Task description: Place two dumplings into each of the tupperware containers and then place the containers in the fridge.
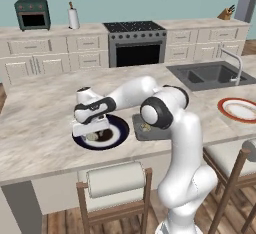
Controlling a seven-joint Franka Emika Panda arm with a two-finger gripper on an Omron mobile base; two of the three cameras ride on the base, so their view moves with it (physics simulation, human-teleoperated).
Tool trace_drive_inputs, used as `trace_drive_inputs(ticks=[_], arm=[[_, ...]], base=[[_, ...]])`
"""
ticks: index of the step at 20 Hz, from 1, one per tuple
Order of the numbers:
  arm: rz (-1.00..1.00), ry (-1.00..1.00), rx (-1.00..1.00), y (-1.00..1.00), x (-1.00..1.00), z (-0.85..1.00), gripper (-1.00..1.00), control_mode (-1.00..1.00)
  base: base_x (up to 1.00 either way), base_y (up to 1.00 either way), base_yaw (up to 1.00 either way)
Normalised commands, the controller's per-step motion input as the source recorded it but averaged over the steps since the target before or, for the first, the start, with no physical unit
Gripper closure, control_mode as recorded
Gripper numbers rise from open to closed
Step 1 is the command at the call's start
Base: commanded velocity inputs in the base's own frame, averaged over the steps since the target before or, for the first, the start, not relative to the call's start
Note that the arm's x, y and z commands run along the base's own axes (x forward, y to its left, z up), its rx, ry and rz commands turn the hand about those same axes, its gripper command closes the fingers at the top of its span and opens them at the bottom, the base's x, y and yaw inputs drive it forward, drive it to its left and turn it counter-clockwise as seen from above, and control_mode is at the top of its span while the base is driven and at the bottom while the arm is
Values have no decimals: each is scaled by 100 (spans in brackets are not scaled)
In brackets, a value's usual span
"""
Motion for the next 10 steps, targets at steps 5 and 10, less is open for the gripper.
trace_drive_inputs(ticks=[5,10], arm=[[0,0,0,0,-1,0,100,-100],[1,-2,0,-27,-7,37,100,-100]], base=[[0,0,0],[0,0,0]])
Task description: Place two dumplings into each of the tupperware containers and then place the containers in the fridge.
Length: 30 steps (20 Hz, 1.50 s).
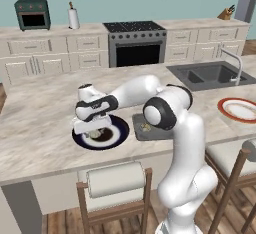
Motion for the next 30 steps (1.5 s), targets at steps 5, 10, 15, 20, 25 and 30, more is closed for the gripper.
trace_drive_inputs(ticks=[5,10,15,20,25,30], arm=[[0,3,1,-69,-25,80,100,-100],[-1,3,5,-90,-4,51,100,-100],[-1,1,7,-100,3,17,100,-100],[0,5,8,-100,0,17,100,-100],[0,3,10,-100,1,2,100,-100],[0,0,0,-71,2,-34,100,-100]], base=[[0,0,0],[0,0,0],[0,0,0],[0,0,0],[0,0,0],[0,0,0]])
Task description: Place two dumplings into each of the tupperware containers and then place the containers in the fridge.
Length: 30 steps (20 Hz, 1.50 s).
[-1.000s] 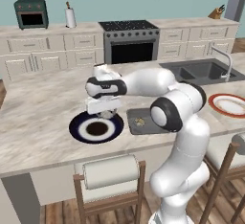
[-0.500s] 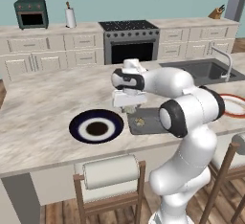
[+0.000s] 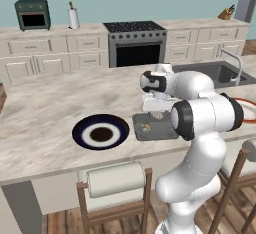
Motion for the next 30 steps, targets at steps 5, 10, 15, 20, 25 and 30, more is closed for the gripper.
trace_drive_inputs(ticks=[5,10,15,20,25,30], arm=[[0,0,-2,-25,7,-48,100,-100],[-2,0,-2,-1,31,-38,100,-100],[-2,0,-1,-2,23,-47,100,-100],[-1,0,0,-4,12,-26,100,-100],[-1,0,0,0,0,-5,-100,-100],[0,0,0,0,0,0,-100,-100]], base=[[0,0,0],[0,0,0],[0,0,0],[0,0,0],[0,0,0],[0,0,0]])
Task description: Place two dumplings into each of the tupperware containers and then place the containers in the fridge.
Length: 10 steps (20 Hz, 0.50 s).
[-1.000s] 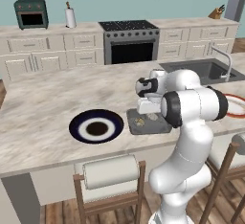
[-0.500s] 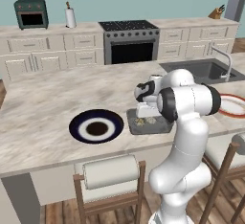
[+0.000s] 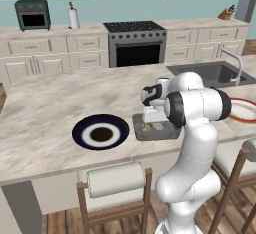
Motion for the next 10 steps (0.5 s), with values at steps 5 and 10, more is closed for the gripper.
trace_drive_inputs(ticks=[5,10], arm=[[0,-3,0,0,0,19,-100,-100],[-1,0,0,-42,-5,33,-100,-100]], base=[[0,0,0],[0,0,0]])
